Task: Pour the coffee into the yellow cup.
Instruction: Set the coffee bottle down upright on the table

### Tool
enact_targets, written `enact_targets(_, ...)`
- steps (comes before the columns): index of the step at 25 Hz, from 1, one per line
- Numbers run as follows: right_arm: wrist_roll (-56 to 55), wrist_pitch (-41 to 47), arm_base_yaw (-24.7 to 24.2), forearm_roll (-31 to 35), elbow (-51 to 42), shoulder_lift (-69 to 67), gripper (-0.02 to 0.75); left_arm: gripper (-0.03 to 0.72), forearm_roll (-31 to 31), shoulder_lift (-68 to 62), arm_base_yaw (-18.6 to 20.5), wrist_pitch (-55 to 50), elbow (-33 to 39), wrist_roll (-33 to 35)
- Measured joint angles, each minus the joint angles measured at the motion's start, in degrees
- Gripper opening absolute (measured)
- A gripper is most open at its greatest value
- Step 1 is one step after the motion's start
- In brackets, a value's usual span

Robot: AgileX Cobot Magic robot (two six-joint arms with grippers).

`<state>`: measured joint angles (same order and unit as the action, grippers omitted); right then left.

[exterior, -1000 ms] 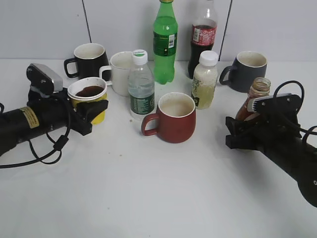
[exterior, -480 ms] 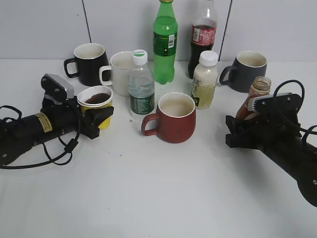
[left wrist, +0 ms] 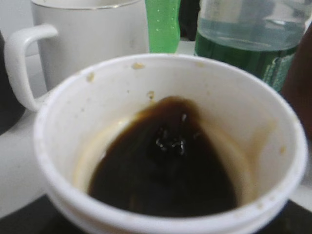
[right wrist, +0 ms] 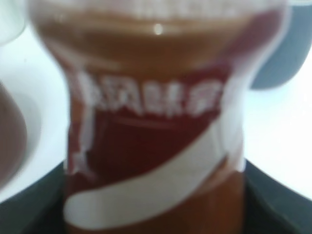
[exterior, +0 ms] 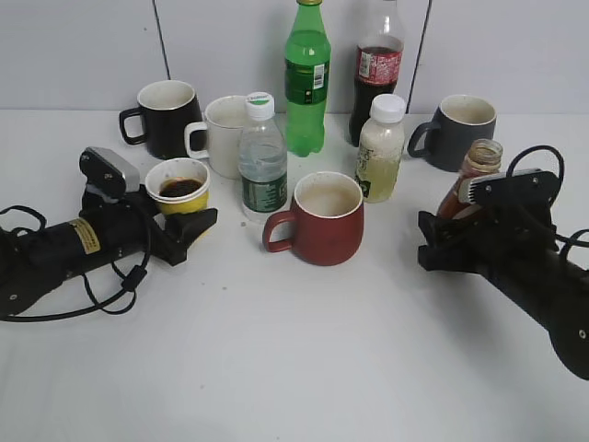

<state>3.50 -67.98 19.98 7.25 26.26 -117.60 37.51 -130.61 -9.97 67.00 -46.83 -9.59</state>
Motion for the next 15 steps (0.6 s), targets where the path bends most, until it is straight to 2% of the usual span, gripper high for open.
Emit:
enact_targets(10, 2.6, -0.2, 0.0, 0.0, 6.4, -1.5, 0.502, 0.553, -0.7, 0.7, 0.0, 0.5, 1.6, 0.0)
enact_targets(15, 2.9, 1.2, 0.0, 0.0, 8.8, -4.2, 0.502, 0.557, -3.9, 1.6, 0.0, 0.5, 3.9, 0.0)
